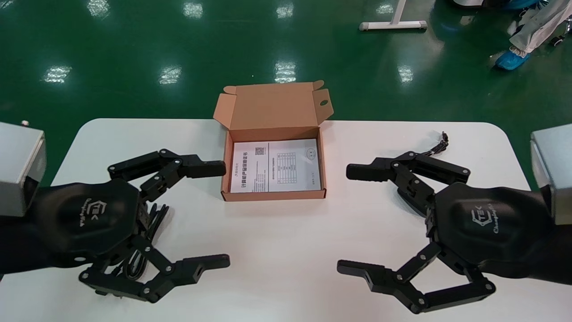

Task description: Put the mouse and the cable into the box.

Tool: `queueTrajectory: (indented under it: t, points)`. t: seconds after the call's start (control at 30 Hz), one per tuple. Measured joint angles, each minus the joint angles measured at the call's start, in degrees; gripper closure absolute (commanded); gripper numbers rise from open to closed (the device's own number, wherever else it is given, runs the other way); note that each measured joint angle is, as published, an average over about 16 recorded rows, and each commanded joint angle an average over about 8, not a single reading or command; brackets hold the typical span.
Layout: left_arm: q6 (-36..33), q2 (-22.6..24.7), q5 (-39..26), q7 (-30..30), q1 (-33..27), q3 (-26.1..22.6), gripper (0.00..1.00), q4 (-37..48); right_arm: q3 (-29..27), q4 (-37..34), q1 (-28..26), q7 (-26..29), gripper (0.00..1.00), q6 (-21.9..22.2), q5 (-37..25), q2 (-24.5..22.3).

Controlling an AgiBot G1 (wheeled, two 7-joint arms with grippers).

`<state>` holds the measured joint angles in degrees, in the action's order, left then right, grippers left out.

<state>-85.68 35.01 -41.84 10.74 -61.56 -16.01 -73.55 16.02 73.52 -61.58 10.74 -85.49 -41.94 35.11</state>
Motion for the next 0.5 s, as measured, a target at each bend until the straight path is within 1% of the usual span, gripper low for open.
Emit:
queueTrajectory:
  t: [0.5]
  points:
    - [0.18, 0.05, -0.16, -0.25, 0.26, -0.01, 0.0, 0.14, 0.06, -0.08, 0.02, -0.25, 0.0, 0.08, -0.42, -0.09]
